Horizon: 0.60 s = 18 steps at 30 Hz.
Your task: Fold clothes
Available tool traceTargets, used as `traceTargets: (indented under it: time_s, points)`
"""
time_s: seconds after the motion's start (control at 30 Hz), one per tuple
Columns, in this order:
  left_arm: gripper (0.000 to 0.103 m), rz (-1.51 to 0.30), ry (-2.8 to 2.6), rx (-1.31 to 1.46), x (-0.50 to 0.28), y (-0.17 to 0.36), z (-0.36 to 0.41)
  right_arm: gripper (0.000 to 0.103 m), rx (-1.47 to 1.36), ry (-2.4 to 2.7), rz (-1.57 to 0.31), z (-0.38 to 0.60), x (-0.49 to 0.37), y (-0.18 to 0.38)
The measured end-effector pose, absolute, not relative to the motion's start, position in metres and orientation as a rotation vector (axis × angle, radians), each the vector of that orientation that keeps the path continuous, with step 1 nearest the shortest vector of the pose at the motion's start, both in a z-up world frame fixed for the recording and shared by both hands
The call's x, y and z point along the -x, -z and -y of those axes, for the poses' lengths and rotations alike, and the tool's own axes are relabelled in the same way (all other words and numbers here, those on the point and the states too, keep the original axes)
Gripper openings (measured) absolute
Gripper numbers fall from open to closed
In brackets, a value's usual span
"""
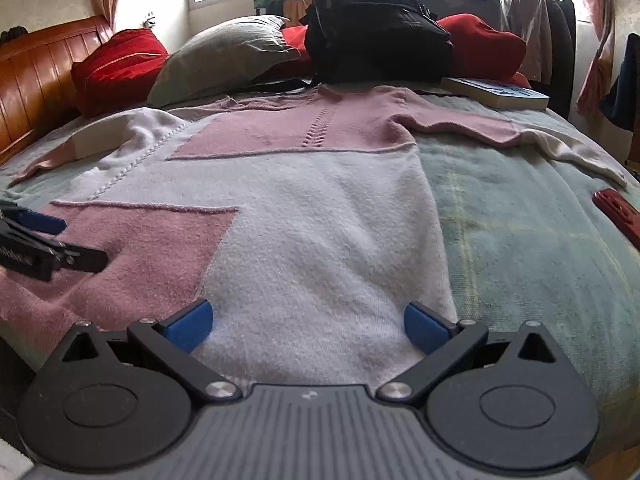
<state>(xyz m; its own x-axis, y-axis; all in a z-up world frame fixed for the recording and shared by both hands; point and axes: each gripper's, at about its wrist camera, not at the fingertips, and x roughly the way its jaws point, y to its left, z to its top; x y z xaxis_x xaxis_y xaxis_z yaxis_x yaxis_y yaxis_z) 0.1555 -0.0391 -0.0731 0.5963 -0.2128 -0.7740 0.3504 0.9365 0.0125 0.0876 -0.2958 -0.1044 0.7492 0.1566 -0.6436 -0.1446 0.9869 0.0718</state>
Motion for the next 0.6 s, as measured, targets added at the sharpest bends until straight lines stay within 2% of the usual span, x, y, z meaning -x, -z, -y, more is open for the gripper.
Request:
traceTargets:
  time_s: [0.23,0.4,0.6]
  points:
    - [0.102,-0.868,0.36,-0.163,-0.16,0.071,0.046,0.103,-0.016,-0.149,-0.725,0.322,-0.08,0.081]
    - [0.102,-0.859,0.372,-0.16,-0.149,0.073,0.043,0.103,-0.197,-0.029,-0.741,0.396,-0.042,0.047]
    - [0.102,-0.868,0.348,-0.142,-0.161,0.07,0.042,0.103,-0.344,0.089,-0.7,0.426,-0.003,0.046]
